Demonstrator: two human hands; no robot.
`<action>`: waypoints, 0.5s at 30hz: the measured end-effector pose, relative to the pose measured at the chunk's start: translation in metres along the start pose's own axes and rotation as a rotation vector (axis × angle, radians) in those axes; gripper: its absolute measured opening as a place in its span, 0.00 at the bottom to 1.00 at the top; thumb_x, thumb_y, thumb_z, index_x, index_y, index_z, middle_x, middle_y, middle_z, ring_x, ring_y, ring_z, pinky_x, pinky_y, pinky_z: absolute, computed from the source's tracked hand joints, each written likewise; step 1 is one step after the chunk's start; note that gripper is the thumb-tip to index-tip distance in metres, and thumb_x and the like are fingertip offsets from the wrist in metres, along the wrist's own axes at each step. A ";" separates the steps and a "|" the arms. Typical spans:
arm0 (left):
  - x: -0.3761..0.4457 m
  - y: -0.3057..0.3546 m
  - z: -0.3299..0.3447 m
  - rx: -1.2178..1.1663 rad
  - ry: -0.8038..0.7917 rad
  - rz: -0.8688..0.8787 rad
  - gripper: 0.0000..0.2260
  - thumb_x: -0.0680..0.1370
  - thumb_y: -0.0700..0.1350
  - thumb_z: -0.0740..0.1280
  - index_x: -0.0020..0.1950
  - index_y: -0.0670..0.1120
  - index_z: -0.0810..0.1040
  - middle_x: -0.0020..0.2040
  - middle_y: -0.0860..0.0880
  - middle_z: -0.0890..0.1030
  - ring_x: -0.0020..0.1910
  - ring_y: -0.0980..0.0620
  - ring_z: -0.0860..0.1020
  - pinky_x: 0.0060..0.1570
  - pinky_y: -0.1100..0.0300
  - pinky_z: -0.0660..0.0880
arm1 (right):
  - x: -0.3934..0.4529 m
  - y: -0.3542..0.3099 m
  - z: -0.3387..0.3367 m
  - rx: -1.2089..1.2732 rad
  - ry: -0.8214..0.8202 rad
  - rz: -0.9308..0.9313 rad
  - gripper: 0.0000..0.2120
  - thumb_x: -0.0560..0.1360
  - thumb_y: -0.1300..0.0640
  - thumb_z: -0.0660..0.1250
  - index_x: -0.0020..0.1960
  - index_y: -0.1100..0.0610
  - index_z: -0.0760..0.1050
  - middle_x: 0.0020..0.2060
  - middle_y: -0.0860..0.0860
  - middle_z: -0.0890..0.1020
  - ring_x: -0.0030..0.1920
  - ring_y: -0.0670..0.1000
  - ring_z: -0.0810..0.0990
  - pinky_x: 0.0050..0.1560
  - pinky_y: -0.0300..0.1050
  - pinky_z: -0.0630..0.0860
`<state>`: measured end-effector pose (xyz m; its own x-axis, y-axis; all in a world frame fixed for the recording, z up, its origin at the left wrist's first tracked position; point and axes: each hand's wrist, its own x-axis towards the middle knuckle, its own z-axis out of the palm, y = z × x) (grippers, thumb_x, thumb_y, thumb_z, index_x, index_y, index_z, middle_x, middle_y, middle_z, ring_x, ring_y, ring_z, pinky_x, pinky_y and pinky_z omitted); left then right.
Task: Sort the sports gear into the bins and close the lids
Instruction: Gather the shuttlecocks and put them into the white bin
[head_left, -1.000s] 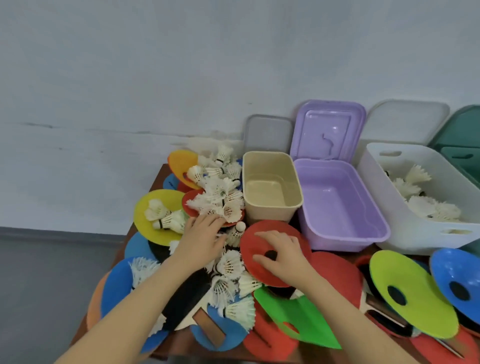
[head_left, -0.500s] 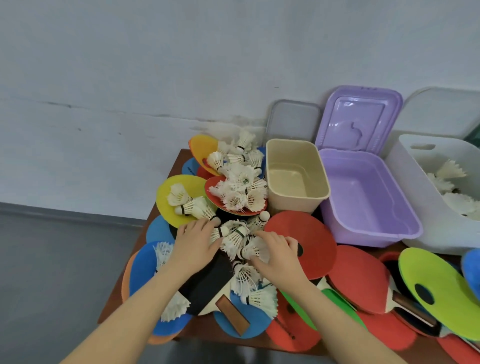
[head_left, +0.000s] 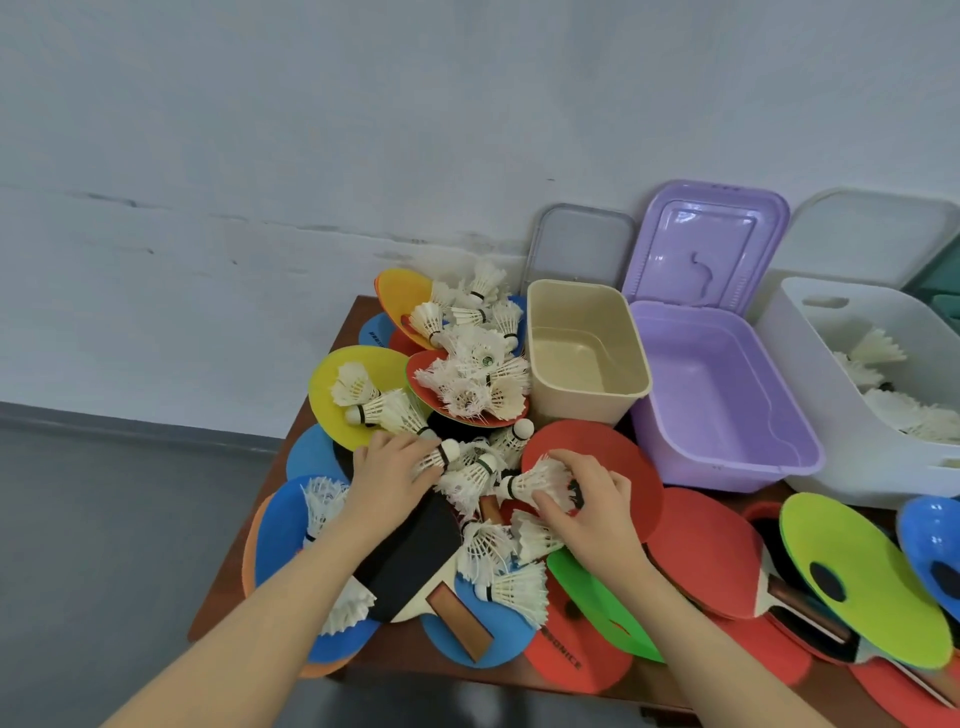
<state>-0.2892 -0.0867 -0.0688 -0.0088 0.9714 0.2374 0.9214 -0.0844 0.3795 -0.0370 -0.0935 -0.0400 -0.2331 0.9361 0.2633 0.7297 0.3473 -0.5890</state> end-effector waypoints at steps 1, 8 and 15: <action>0.001 0.005 -0.004 -0.005 0.074 0.046 0.17 0.75 0.56 0.61 0.59 0.51 0.79 0.51 0.52 0.81 0.51 0.49 0.69 0.46 0.54 0.61 | 0.001 0.000 -0.003 0.000 0.013 -0.009 0.22 0.70 0.40 0.60 0.62 0.46 0.70 0.52 0.39 0.75 0.53 0.38 0.71 0.57 0.39 0.54; 0.034 0.060 -0.024 0.011 0.246 0.292 0.17 0.74 0.54 0.59 0.57 0.49 0.80 0.49 0.53 0.81 0.50 0.52 0.69 0.47 0.58 0.61 | 0.010 0.014 -0.040 0.014 0.139 -0.033 0.18 0.71 0.47 0.66 0.60 0.47 0.72 0.53 0.39 0.76 0.54 0.38 0.71 0.57 0.37 0.57; 0.090 0.157 -0.006 -0.029 0.333 0.427 0.15 0.74 0.52 0.61 0.56 0.50 0.80 0.49 0.54 0.80 0.50 0.52 0.70 0.48 0.55 0.65 | 0.027 0.066 -0.116 0.035 0.299 -0.034 0.20 0.70 0.43 0.63 0.58 0.50 0.73 0.52 0.39 0.76 0.53 0.39 0.71 0.56 0.32 0.58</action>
<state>-0.1475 -0.0141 0.0170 0.2373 0.7266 0.6447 0.8585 -0.4674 0.2108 0.0794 -0.0513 0.0167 -0.0538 0.8681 0.4934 0.7009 0.3848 -0.6005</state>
